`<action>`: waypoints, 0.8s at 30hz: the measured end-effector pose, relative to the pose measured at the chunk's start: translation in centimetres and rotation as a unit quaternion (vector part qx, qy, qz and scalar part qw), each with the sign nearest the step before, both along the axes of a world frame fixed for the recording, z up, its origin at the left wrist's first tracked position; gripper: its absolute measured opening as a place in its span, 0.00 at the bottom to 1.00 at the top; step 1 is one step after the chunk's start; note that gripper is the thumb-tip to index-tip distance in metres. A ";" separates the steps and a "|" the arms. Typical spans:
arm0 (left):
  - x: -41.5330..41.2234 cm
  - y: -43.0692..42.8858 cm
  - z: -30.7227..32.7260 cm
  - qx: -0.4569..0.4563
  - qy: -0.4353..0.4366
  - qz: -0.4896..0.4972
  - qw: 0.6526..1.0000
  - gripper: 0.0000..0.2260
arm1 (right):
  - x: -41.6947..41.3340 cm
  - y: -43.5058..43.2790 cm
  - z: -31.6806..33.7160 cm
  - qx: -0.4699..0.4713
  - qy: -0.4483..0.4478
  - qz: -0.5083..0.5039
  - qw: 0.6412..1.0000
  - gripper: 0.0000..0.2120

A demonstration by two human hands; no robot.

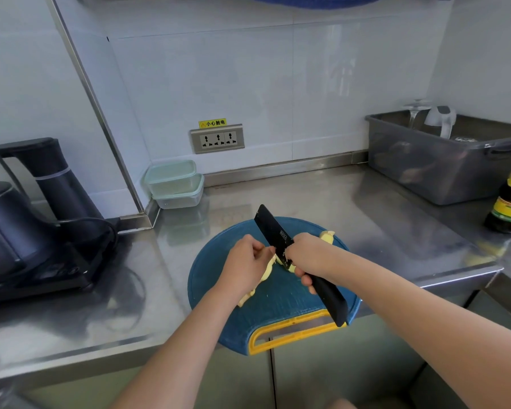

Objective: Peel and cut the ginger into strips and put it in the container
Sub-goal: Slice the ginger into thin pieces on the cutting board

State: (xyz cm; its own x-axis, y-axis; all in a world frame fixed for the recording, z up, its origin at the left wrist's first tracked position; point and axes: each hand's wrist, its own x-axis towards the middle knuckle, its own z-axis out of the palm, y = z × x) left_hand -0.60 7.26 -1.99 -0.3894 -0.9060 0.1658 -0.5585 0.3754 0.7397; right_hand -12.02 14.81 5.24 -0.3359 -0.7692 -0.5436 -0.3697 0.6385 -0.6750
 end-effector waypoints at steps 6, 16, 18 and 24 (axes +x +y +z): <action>0.0 -0.1 -0.1 -0.005 -0.002 0.002 1.000 0.10 | 0.4 -0.3 -0.4 0.022 -0.011 -0.031 0.999 0.09; -0.1 -0.6 -0.5 -0.016 -0.018 0.006 1.000 0.10 | 1.2 -0.5 -0.9 -0.010 -0.001 -0.018 1.000 0.09; -0.1 -0.6 -0.4 -0.021 -0.023 0.006 1.000 0.10 | 1.2 -0.6 -0.8 -0.011 0.003 -0.011 1.000 0.08; -0.2 -0.4 -0.4 -0.030 -0.024 0.007 0.999 0.11 | 1.2 -0.7 -0.8 -0.018 0.006 -0.002 1.000 0.08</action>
State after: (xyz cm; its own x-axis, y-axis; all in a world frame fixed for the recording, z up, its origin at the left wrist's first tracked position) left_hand -0.78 6.87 -2.40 -0.3865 -0.9003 0.2003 -0.5983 0.4100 0.6885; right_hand -10.84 14.09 4.44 -0.3458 -0.7862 -0.5122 -0.3745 0.6161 -0.6929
